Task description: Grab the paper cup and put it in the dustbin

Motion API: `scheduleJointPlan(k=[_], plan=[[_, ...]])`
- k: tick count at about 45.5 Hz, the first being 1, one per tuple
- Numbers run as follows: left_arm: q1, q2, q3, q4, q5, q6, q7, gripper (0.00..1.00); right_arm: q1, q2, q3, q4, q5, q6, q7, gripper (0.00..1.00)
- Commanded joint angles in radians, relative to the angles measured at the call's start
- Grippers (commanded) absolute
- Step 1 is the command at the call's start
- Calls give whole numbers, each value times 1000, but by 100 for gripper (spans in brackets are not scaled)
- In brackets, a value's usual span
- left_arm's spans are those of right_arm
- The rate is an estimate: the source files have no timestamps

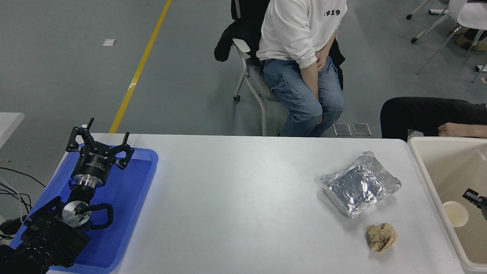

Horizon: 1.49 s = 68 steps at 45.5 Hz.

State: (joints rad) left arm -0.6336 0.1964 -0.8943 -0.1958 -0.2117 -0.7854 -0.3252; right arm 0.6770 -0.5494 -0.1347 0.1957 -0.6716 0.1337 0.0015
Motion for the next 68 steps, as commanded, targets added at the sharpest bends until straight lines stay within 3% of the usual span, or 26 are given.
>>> scheduleJointPlan(k=[1, 16, 26, 34, 44, 59, 68], plan=[[-1, 0, 0, 1, 0, 0, 2, 100, 97, 0, -35, 63, -3, 12, -2, 100], [-2, -2, 2, -2, 0, 0, 3, 100, 429, -173, -268, 507, -28, 14, -14, 100], [-2, -3, 2, -2, 0, 0, 3, 100, 752, -184, -609, 789, -57, 38, -11, 100], [-3, -3, 2, -2, 0, 0, 3, 100, 981, -113, -796, 944, -36, 122, -11, 100], [-3, -3, 2, 1, 2, 0, 3, 100, 1176, -49, -868, 1102, 89, 305, -6, 100], [-2, -2, 0, -2, 0, 0, 2, 100, 1368, 124, -921, 1128, 323, 521, -14, 100], [0, 0, 0, 1, 0, 0, 0, 100, 1449, 245, -944, 1147, 369, 549, -15, 100]])
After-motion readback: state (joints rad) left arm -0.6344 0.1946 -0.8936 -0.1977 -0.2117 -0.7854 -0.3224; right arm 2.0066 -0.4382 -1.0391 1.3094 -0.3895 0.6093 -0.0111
